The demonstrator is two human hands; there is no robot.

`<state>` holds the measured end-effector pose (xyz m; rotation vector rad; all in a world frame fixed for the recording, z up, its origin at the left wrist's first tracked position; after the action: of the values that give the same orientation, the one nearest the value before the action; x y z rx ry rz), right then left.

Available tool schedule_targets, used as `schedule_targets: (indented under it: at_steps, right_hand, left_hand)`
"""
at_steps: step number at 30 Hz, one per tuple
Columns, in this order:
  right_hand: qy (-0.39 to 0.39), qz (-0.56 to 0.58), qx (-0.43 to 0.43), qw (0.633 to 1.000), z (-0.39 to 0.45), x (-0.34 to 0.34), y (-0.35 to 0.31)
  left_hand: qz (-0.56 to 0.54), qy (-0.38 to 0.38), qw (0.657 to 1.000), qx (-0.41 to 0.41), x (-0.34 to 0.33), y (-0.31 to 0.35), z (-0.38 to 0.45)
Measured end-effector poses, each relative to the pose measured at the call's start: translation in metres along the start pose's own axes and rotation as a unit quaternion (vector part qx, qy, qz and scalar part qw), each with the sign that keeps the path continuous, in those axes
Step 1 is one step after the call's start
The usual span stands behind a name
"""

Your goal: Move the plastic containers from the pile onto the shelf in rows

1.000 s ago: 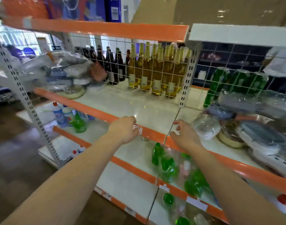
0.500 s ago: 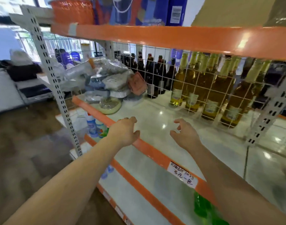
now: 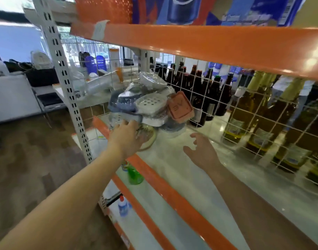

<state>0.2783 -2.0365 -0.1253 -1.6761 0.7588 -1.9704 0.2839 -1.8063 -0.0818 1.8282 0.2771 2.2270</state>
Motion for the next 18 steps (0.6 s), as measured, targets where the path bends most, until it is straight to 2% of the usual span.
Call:
schedule_targets:
  at_steps: [3, 7, 12, 15, 18]
  right_hand:
    - [0.017, 0.015, 0.002, 1.000, 0.032, -0.016, -0.017]
    - [0.071, 0.022, 0.024, 0.997, 0.076, -0.034, -0.038]
    - [0.161, -0.009, -0.054, 0.985, 0.118, -0.045, -0.047]
    - [0.229, 0.018, -0.122, 0.966, 0.133, -0.045, -0.051]
    - [0.259, 0.036, -0.170, 0.950, 0.140, -0.044, -0.042]
  left_hand:
    - [-0.059, 0.020, 0.998, -0.004, 0.002, -0.017, 0.038]
    - [-0.098, 0.025, 0.993, -0.052, 0.005, -0.035, 0.089]
    - [-0.074, -0.018, 0.988, -0.133, 0.003, -0.050, 0.146]
    - [-0.051, -0.076, 0.979, -0.182, -0.003, -0.030, 0.171]
    - [-0.044, -0.110, 0.971, -0.207, -0.012, -0.007, 0.183]
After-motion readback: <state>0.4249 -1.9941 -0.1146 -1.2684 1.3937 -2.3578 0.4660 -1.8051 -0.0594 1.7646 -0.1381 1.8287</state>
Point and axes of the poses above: each hand's wrist, its own z-axis towards the middle knuckle, its own x-axis out of the back of the hand, y = z × x, the point moved 3 cm from there along z, towards the middle knuckle, and after that the axes turned 1 degree about -y, right-handed, at the moved point
